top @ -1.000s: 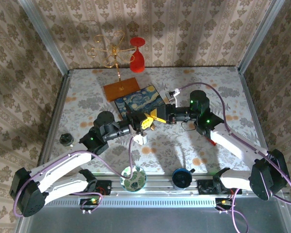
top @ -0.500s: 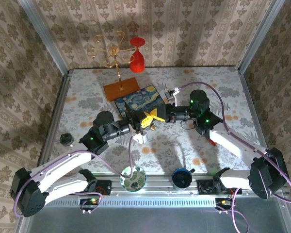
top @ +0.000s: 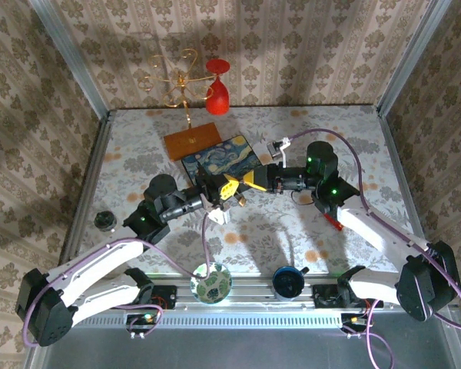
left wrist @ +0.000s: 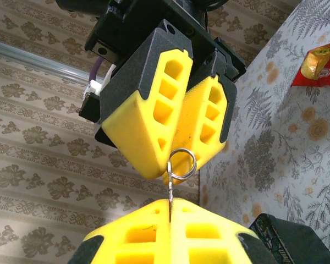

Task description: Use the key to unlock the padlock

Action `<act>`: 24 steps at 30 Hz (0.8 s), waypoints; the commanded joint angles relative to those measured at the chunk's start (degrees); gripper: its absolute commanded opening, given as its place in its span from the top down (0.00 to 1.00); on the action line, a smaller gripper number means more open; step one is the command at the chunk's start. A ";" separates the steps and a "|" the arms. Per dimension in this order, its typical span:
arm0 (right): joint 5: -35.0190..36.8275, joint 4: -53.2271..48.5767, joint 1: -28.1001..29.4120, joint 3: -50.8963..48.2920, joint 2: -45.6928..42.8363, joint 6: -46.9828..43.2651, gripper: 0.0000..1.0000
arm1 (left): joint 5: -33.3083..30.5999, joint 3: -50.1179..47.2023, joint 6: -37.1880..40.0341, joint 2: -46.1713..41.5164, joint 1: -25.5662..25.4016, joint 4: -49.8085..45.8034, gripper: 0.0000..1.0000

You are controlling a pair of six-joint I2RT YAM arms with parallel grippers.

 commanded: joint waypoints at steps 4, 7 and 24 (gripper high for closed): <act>-1.51 -1.36 -0.14 1.48 -1.11 -0.82 0.78 | 0.25 -0.36 0.61 -0.95 0.45 0.51 1.00; -1.66 -0.57 -0.14 1.57 -0.95 -0.21 0.78 | -0.12 -0.27 1.37 -0.55 0.39 0.16 1.00; -3.08 0.18 0.39 3.13 1.46 1.22 0.82 | -3.57 1.20 7.27 1.47 -1.03 -3.27 1.00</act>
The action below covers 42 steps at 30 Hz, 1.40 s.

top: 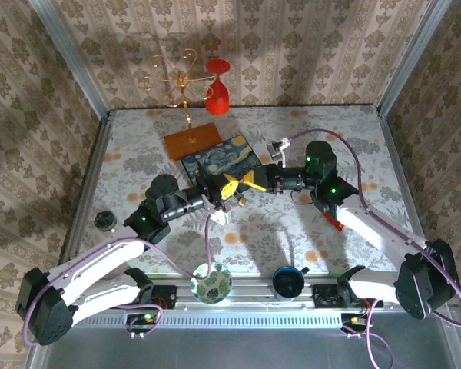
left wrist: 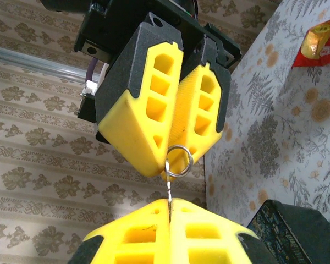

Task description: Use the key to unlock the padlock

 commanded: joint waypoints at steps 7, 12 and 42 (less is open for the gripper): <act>-3.79 0.10 0.60 3.72 1.93 0.81 0.97 | -2.22 1.36 3.27 1.36 -0.78 -2.33 1.00; -3.29 -1.91 0.37 4.23 2.23 -0.58 1.00 | -2.27 1.28 3.07 1.12 -0.64 -2.90 1.00; 45.69 -10.21 4.31 -15.08 -16.11 -20.94 1.00 | -20.38 1.39 -101.33 3.02 8.98 -8.31 0.05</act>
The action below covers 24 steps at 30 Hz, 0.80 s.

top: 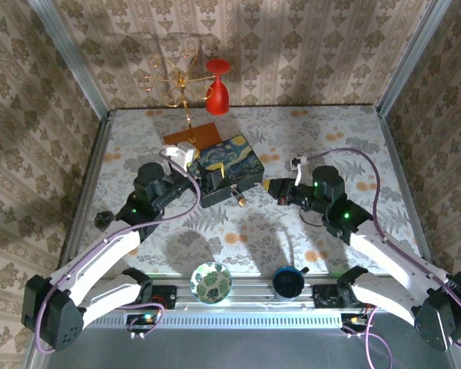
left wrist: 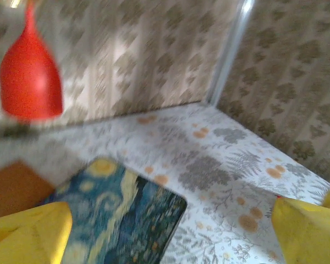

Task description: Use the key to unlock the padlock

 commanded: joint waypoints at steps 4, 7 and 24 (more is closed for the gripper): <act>14.98 3.29 1.11 -6.44 -0.98 5.40 1.00 | -22.22 -2.04 -13.26 5.04 -11.02 -4.60 0.05; 18.25 1.98 1.03 -7.70 -0.37 7.33 1.00 | -28.44 -2.72 -18.21 8.82 -15.10 -5.16 0.05; 18.79 1.53 -3.58 -14.55 -3.76 9.60 1.00 | -42.42 9.42 -37.55 36.31 -25.12 -13.64 0.16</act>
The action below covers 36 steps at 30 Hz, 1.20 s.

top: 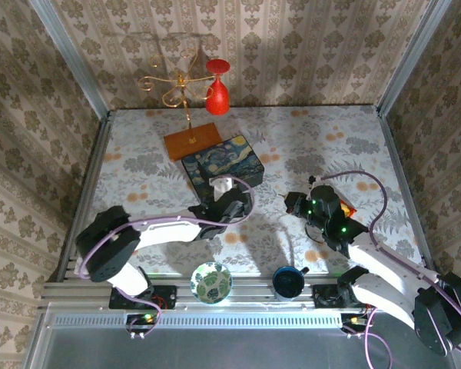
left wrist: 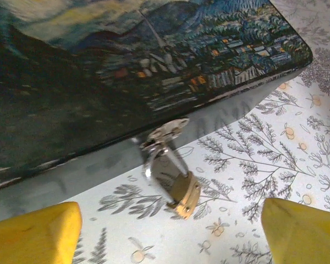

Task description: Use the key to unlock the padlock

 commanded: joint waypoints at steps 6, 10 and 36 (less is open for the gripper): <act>0.29 -0.35 -3.30 -4.15 -5.54 2.21 1.00 | -2.75 9.32 -11.47 9.69 -0.12 -11.39 0.14; -1.65 -0.79 -5.48 -4.83 -6.72 2.32 1.00 | -6.36 17.87 -19.20 14.93 -0.30 -26.13 0.16; -5.86 0.64 -9.47 -4.48 -5.48 2.36 1.00 | -5.74 28.56 -24.99 22.89 -0.35 -43.79 0.41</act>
